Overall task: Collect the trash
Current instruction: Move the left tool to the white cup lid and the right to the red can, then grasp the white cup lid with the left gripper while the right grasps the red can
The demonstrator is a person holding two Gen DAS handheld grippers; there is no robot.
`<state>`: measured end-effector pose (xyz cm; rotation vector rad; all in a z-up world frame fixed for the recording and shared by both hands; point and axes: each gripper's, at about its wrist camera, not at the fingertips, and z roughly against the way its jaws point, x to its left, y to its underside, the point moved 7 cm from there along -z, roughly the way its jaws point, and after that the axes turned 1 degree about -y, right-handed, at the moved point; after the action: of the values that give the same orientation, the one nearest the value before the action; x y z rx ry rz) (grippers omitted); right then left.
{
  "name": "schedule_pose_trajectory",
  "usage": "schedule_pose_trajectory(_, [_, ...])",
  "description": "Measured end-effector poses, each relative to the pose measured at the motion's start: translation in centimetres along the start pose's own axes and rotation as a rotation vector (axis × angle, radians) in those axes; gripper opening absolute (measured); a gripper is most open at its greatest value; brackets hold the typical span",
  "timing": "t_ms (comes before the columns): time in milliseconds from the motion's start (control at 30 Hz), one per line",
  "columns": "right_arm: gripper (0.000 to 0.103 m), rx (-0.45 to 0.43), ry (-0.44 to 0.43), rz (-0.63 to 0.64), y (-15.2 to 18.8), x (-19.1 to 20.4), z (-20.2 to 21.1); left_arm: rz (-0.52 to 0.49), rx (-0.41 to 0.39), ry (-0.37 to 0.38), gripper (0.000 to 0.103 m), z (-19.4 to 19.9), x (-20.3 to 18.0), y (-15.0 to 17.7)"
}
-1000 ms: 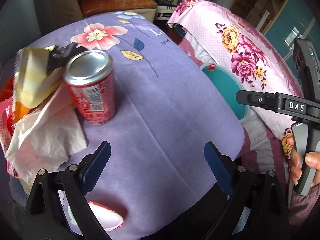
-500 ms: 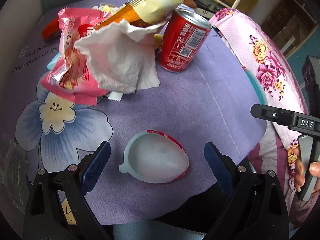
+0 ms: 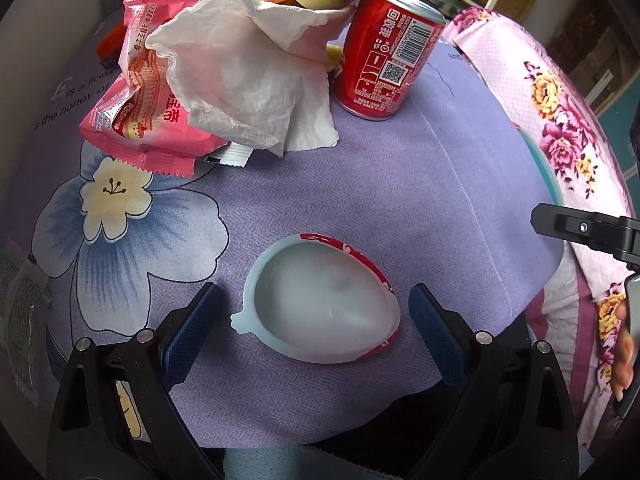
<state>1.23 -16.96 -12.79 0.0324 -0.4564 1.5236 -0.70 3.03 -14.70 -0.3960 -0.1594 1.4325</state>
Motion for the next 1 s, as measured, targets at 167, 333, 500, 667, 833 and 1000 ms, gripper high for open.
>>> schedule_pose_trajectory(167, [0.082,0.002,0.001,0.0,0.1,0.0,-0.2,-0.052,-0.031,-0.054,0.092,-0.2,-0.8,0.1])
schedule_pose_trajectory(333, [0.082,0.0,0.004,0.003,-0.1,0.0,-0.3,-0.047,-0.061,-0.032,0.076,0.2,-0.6,-0.6])
schedule_pose_trajectory(500, [0.082,-0.031,0.001,0.025,-1.7,0.8,0.1,0.009,-0.091,0.049,0.076,1.0,0.4,-2.1])
schedule_pose_trajectory(667, [0.082,-0.072,-0.014,0.08,-4.6,3.3,0.2,0.038,-0.113,0.104,0.076,1.3,1.1,-3.5])
schedule_pose_trajectory(833, [0.082,-0.096,-0.03,0.168,-7.5,7.3,-0.7,0.048,-0.121,0.136,0.076,1.5,1.9,-3.8])
schedule_pose_trajectory(1000, [0.082,-0.144,-0.014,0.277,-9.8,11.0,-1.6,0.056,-0.124,0.152,0.076,1.7,3.1,-3.6])
